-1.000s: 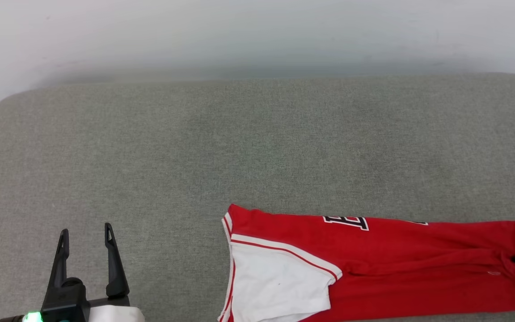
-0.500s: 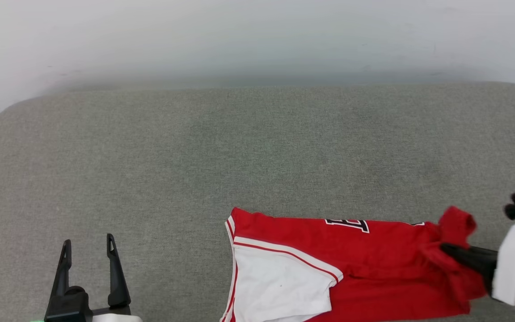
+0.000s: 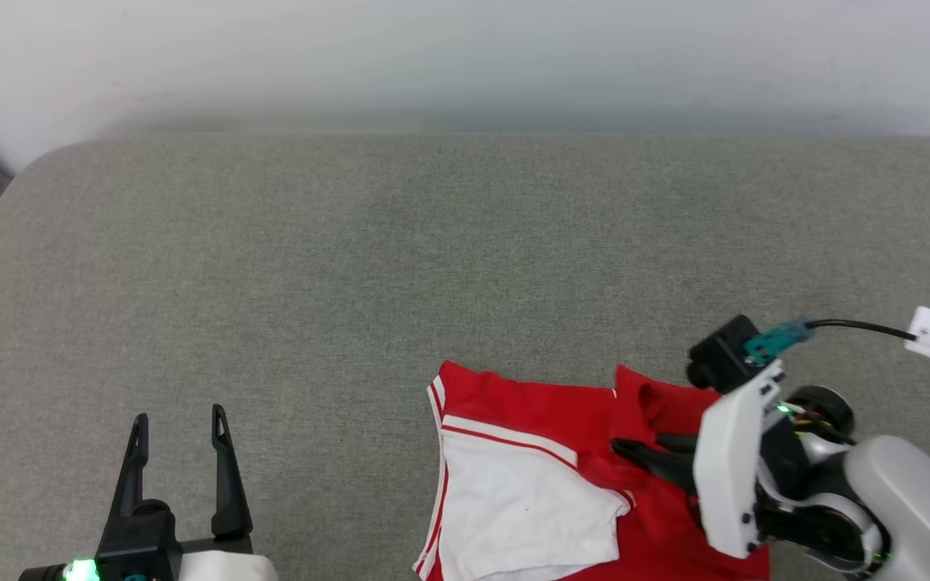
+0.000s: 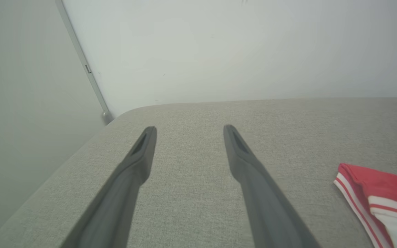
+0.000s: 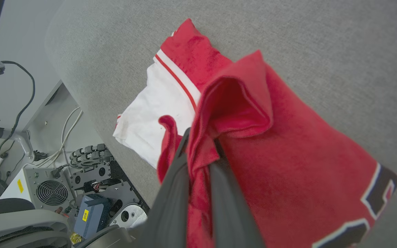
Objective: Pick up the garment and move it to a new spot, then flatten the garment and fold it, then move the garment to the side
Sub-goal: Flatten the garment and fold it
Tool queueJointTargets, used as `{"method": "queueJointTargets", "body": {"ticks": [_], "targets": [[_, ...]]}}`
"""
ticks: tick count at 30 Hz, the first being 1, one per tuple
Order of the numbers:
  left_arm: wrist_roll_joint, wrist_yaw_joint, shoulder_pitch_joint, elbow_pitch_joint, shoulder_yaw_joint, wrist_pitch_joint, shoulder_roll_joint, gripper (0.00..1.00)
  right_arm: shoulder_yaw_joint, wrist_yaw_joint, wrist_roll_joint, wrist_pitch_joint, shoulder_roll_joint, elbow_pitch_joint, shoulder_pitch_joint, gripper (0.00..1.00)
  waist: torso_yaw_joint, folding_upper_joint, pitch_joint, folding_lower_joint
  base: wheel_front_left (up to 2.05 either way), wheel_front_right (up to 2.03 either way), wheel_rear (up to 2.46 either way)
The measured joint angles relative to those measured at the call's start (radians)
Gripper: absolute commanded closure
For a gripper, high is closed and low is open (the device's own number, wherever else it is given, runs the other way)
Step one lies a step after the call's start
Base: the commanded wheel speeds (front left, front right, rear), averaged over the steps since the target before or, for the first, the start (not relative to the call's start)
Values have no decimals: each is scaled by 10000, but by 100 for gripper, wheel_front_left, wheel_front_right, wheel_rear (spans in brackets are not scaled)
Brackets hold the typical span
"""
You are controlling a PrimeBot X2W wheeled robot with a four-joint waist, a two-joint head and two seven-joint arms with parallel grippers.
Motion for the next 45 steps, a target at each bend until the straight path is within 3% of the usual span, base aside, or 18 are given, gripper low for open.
{"method": "queueJointTargets", "body": {"ticks": [9, 17, 25, 26, 27, 35, 39, 45], "targets": [[-15, -84, -282, 102, -4, 0, -94, 0, 2017, 0, -669, -305, 997, 1358, -1674, 100, 137, 0, 406, 0, 0, 0, 0], [-15, -178, -675, 182, -121, 0, -188, 0, 3283, 0, -690, -817, 2232, 3298, -2711, 100, 170, 0, 863, 0, 0, 0, 0], [-15, -211, -814, 343, -209, 0, -234, 0, 4184, 6, -823, -1599, 2504, 4658, -3075, 100, 243, 0, 956, 0, 0, 0, 0], [-15, -209, -807, 351, -199, 0, -238, 0, 4247, 8, -825, -1774, 2474, 4671, -3093, 58, 227, 0, 915, 0, 0, 0, 0], [-15, -207, -788, 360, -180, 0, -242, 0, 4293, 8, -826, -1988, 2412, 4646, -3126, 0, 206, 0, 865, 1, 0, 0, 0], [-2, -211, -394, 387, -6, 0, -255, 0, 3507, 2, -1085, -4583, 1323, 3708, -3361, 0, -156, 0, 335, 0, 0, 0, 0], [15, -215, -327, 378, -4, 0, -268, 0, 2017, 2, -1948, -6426, 1032, 3979, -3389, 0, -394, 0, 109, 0, 0, 0, 0], [17, -274, -166, 374, 17, 0, -270, 0, -677, 0, -3902, -8947, 1329, 4794, -2638, 0, -646, 0, -160, 0, 0, 0, 0]]}}
